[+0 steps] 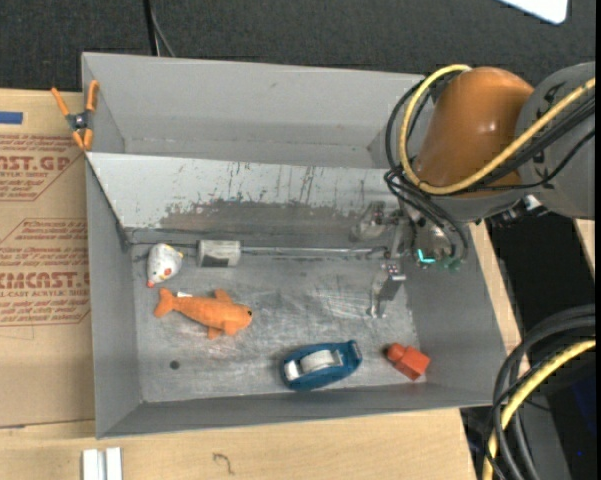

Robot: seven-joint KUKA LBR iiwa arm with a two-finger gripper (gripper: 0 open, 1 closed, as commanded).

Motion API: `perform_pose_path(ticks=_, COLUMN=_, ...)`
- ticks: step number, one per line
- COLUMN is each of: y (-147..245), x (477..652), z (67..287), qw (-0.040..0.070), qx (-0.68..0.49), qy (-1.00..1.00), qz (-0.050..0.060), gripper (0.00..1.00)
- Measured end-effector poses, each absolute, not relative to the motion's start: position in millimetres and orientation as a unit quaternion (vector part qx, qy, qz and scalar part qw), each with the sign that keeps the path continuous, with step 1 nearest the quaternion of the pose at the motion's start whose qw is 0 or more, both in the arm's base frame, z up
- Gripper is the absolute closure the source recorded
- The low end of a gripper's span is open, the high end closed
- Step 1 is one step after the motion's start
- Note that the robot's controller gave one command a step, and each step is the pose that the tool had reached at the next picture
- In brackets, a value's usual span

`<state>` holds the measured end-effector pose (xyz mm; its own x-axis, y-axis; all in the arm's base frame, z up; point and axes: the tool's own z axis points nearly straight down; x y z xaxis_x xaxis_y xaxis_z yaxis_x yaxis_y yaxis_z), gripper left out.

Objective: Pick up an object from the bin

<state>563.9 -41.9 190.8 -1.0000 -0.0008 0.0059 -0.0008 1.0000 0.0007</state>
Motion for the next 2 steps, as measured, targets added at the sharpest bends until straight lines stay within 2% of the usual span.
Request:
perform_pose_path(ticks=1, y=-42, x=565.6, z=195, qw=-0.001, qx=0.001, qy=-1.0, qz=0.0, gripper=0.0)
perform_pose_path(ticks=2, y=-28, x=534.4, z=138, qw=-0.002, qx=0.064, qy=-0.998, qz=0.0, gripper=0.0)
